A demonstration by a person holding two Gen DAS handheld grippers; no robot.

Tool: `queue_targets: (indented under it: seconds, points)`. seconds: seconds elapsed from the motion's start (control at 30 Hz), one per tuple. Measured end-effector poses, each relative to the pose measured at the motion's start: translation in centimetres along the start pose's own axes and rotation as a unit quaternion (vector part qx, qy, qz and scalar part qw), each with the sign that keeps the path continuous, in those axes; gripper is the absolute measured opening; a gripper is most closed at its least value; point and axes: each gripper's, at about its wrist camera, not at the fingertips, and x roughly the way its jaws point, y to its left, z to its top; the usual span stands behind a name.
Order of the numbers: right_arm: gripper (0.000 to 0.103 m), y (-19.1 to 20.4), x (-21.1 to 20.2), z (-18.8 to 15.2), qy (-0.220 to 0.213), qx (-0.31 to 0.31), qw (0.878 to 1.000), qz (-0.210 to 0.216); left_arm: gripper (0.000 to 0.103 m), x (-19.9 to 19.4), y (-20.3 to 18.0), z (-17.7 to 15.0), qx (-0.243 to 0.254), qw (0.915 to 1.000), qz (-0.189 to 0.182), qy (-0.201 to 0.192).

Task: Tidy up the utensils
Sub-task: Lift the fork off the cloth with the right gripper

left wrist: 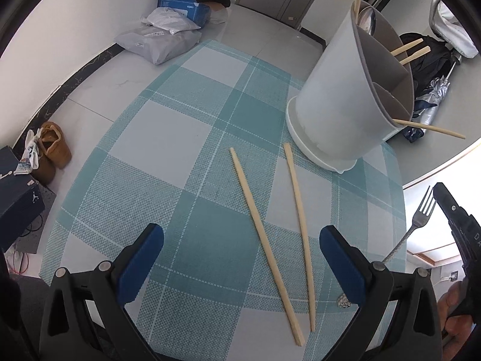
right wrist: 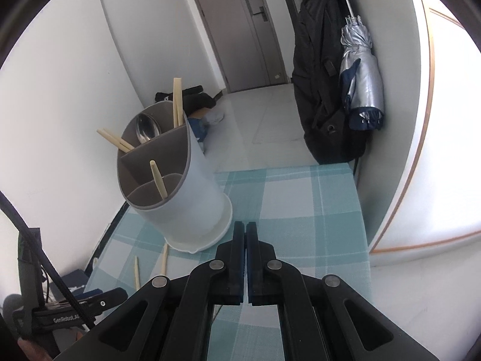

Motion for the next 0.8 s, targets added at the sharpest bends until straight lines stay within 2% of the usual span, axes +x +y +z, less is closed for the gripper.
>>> queue_targets:
  seconds: [0.23,0.43,0.5,0.57,0.8]
  points:
    - [0.000,0.8,0.1,-0.6,0.006,-0.006,1.000,0.010,0.102,0.5,-0.1,-0.1,0.006,0.9990,0.043,-0.013]
    - [0.001,1.7,-0.8,-0.4,-0.010,-0.011,1.000,0.026,0.102,0.1,-0.2,0.6,0.018,0.9981,0.057,-0.019]
    - [0.001,1.9,-0.9,-0.3,-0.013,-0.011,0.999,0.031,0.102,0.2,-0.1,1.1,0.014,0.9981,0.057,-0.015]
    - [0.001,2.0,-1.0,-0.3,-0.014,-0.014,0.999,0.032,0.102,0.5,0.2,1.8,0.010,0.9972,0.074,-0.010]
    - [0.001,2.4,-0.7,-0.3,-0.011,-0.023,0.999,0.038,0.102,1.2,0.6,3.4,-0.013,0.9970,0.076,-0.002]
